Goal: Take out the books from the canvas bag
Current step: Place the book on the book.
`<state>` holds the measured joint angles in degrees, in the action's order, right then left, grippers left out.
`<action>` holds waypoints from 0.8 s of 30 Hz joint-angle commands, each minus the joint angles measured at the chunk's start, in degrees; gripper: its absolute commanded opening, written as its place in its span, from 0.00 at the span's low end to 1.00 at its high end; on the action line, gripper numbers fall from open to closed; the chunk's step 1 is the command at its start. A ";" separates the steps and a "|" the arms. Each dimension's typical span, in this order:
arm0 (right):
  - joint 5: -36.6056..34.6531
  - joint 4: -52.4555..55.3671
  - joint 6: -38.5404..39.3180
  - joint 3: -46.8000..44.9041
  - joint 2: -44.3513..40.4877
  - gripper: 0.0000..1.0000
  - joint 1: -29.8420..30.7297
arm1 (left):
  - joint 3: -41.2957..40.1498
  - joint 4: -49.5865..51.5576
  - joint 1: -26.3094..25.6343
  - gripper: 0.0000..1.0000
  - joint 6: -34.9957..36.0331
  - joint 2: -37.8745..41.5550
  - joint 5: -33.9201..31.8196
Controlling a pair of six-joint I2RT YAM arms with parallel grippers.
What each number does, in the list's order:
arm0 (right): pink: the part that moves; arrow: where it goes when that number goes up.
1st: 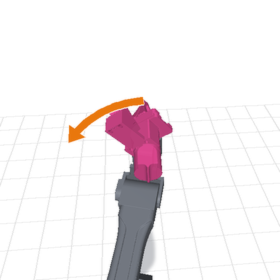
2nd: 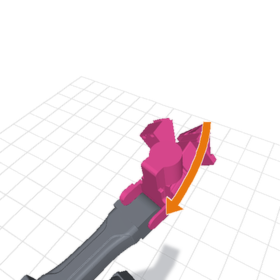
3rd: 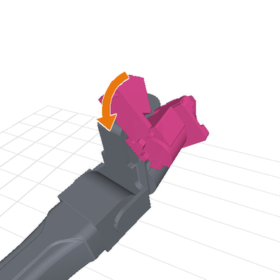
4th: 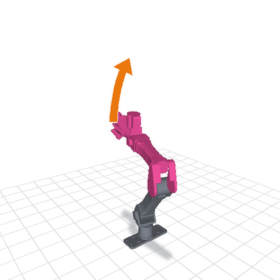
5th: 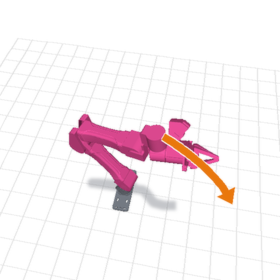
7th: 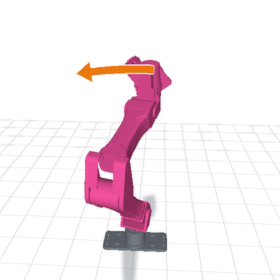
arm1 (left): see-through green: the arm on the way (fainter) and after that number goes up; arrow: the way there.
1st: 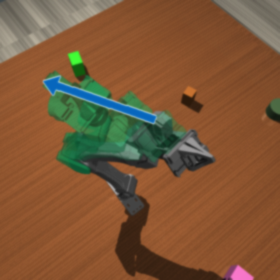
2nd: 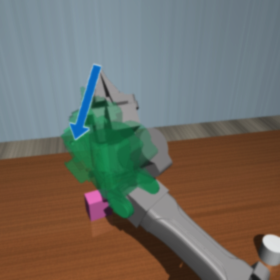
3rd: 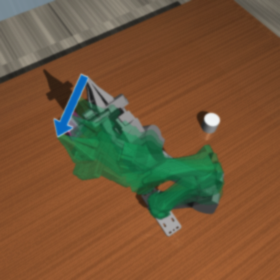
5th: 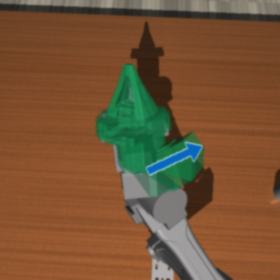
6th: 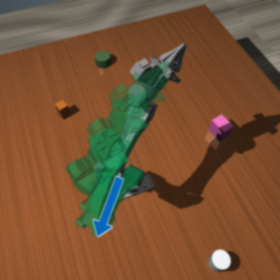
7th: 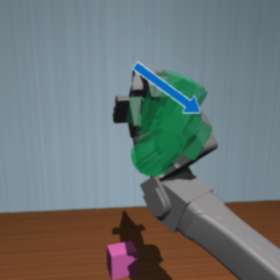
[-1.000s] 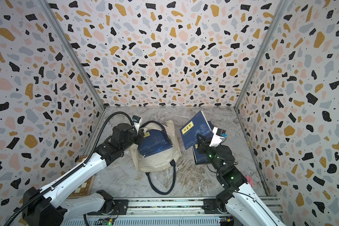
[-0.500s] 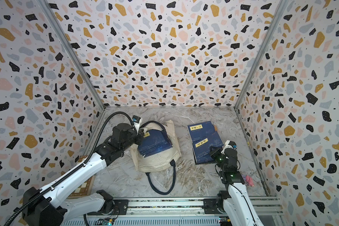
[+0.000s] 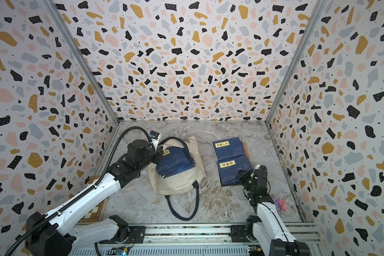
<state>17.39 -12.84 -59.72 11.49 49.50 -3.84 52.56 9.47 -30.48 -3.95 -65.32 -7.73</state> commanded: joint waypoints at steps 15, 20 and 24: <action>-0.72 1.50 1.85 1.06 -0.66 0.28 -2.74 | 1.41 -0.01 0.51 0.00 -0.62 1.33 0.05; 1.10 2.31 3.21 2.00 0.34 0.35 -2.76 | 1.33 -0.07 0.50 0.00 -0.45 1.60 -0.18; 1.40 5.62 3.89 2.25 -0.44 0.45 -2.76 | 1.34 -0.04 0.48 0.00 -0.46 1.63 -0.19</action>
<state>17.98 -9.87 -57.36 11.55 49.87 -6.42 52.56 9.87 -30.48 -3.97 -64.73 -7.57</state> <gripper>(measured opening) 0.434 0.055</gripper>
